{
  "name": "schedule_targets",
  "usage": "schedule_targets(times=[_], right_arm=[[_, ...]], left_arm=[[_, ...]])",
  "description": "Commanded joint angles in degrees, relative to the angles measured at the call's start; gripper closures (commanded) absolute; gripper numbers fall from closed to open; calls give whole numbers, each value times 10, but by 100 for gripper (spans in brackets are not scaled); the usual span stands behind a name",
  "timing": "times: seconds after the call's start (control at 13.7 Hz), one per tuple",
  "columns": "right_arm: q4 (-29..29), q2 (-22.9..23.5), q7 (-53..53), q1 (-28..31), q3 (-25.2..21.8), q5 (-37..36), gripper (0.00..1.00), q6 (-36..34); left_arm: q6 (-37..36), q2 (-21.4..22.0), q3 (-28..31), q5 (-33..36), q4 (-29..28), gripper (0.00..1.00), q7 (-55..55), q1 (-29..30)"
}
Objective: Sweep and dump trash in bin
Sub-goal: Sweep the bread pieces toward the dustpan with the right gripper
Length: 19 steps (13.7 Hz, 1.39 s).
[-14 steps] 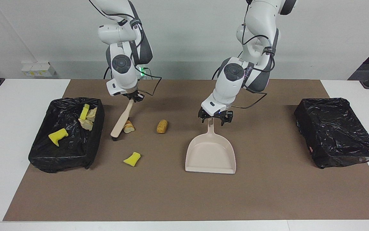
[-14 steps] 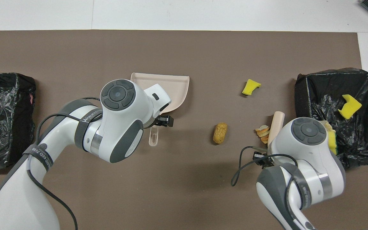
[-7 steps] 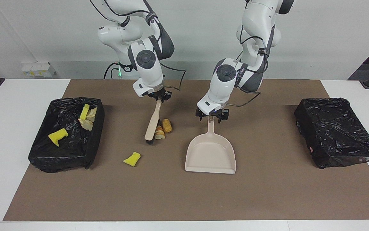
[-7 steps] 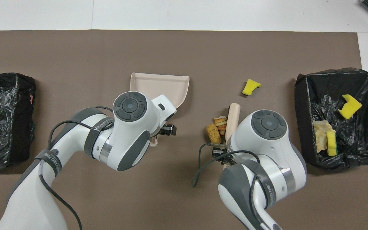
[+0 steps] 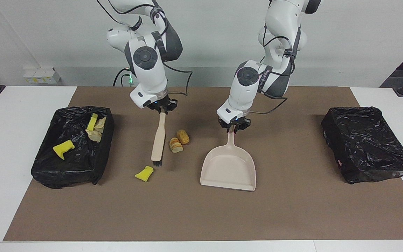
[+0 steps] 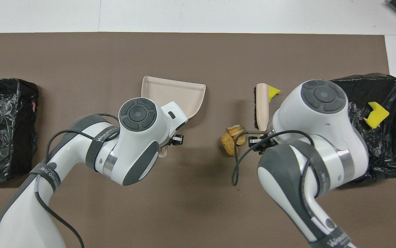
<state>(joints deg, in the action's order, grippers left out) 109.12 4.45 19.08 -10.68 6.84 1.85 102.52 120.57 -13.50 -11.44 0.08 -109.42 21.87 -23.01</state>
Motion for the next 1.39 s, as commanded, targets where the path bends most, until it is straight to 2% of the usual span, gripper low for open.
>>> schedule_targets(times=[0.0, 0.22, 0.44, 0.58, 0.66, 0.88, 1.02, 1.17, 1.31], right_arm=[[-16, 36, -120, 63, 5, -26, 100, 43], [-63, 92, -177, 81, 5, -111, 100, 72], [-121, 157, -196, 106, 5, -136, 100, 79], [-125, 171, -202, 116, 5, -139, 100, 86], [-117, 173, -202, 116, 5, -139, 100, 102], [-69, 160, -203, 103, 10, -130, 100, 92], [-34, 135, -192, 74, 13, -127, 100, 61], [12, 102, -168, 57, 14, -121, 100, 29], [63, 72, -147, 36, 14, -85, 100, 23]], left_arm=[[-21, 10, 5, 20, 1, 100, -30, -6], [-41, 29, 8, 26, 1, 100, -68, -4], [-102, 76, 10, 26, 1, 100, -215, 37], [-133, 114, 10, 26, -1, 100, -339, 72], [-154, 129, 10, 26, -2, 100, -403, 89], [-191, 137, 11, 29, -4, 100, -548, 116], [-194, 139, 11, 58, -5, 100, -623, 121], [-196, 144, 11, 57, -18, 100, -701, 140], [-180, 148, 10, 56, -30, 100, -735, 146]])
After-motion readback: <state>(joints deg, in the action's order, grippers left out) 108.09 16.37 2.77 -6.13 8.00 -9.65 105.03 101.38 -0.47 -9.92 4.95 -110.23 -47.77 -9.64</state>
